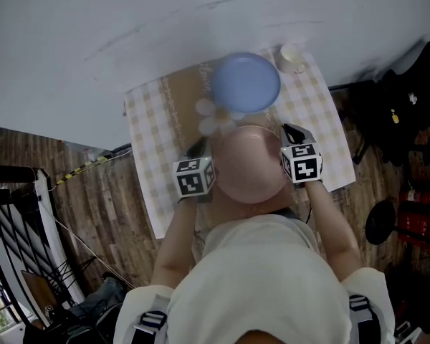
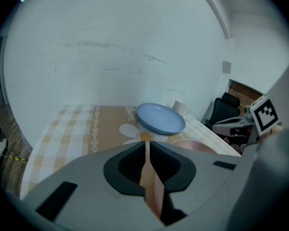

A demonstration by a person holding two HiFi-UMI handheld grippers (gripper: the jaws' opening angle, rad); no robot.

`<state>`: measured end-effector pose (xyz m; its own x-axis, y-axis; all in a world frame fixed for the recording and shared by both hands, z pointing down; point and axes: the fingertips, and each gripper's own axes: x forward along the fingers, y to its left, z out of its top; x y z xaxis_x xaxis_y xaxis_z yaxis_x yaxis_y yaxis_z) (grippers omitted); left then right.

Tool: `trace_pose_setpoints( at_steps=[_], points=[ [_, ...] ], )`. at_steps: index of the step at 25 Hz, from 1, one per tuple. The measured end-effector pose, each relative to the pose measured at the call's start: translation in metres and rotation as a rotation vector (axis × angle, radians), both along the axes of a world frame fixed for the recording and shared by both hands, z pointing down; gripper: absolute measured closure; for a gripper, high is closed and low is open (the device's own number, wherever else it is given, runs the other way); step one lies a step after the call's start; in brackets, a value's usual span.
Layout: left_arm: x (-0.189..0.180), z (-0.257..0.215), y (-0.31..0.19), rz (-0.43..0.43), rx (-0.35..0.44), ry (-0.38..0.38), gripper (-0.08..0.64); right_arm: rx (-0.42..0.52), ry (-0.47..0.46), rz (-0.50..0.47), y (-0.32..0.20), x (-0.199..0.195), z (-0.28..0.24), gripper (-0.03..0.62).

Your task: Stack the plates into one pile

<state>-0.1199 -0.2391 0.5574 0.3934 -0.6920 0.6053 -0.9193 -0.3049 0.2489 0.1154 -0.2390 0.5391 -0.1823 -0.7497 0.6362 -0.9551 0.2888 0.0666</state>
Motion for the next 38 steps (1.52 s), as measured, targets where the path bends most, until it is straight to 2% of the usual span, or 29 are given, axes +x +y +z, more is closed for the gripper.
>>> trace_pose_setpoints(
  at_steps=[11,18,27,32,38],
  points=[
    [0.014,-0.008,-0.054,-0.096,0.017,-0.023,0.535,0.019,0.004,-0.125,-0.063,0.020,-0.005,0.580],
    [0.031,-0.008,-0.085,-0.106,0.030,-0.029,0.535,0.015,0.008,-0.171,-0.099,0.029,0.001,0.580],
    [0.048,-0.003,-0.127,-0.098,0.030,-0.045,0.535,0.002,0.011,-0.180,-0.141,0.043,0.015,0.578],
    [0.056,0.006,-0.144,-0.100,0.012,-0.026,0.533,-0.007,0.002,-0.181,-0.158,0.046,0.022,0.578],
    [0.056,0.022,-0.155,-0.119,-0.022,-0.031,0.473,-0.026,-0.012,-0.177,-0.171,0.047,0.033,0.567]
  ],
)
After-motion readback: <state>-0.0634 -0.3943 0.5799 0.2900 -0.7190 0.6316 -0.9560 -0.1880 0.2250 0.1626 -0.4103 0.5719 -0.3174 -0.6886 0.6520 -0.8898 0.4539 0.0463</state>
